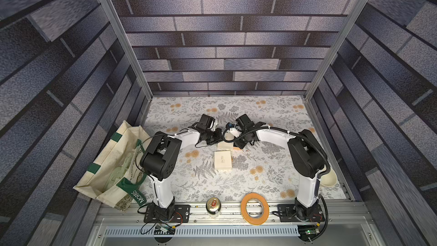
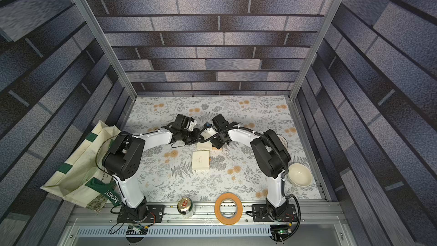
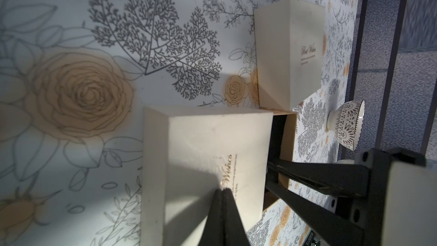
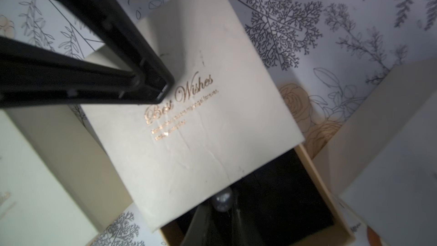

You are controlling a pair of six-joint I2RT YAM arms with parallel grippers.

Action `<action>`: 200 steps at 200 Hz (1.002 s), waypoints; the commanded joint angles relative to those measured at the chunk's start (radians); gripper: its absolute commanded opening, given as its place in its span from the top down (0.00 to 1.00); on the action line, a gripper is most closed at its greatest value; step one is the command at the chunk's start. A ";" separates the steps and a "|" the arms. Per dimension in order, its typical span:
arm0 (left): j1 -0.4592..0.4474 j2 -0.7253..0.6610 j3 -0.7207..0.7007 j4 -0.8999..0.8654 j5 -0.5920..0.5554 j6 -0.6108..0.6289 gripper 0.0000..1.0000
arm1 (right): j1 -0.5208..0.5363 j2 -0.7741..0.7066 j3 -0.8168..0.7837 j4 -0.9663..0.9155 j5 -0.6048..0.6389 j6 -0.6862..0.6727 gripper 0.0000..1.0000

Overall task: Take out the earrings from the drawer-style jewelry box
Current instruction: Pick up the earring from the drawer.

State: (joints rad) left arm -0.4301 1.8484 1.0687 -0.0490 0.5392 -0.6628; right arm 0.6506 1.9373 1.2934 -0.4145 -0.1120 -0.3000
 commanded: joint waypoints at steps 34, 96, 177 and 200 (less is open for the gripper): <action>0.006 0.021 -0.010 -0.059 -0.017 0.014 1.00 | 0.012 -0.008 0.000 0.005 0.014 0.012 0.95; 0.008 0.024 -0.015 -0.053 -0.019 0.011 1.00 | 0.011 -0.074 -0.053 0.048 0.038 0.030 0.96; 0.008 0.023 -0.021 -0.048 -0.020 0.006 1.00 | 0.009 -0.178 -0.135 0.137 0.040 0.101 0.97; 0.006 0.025 -0.020 -0.047 -0.019 0.006 1.00 | 0.009 -0.222 -0.163 0.178 0.036 0.129 0.97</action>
State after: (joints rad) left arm -0.4282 1.8488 1.0687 -0.0483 0.5411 -0.6632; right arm 0.6544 1.7790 1.1584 -0.3008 -0.0727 -0.2211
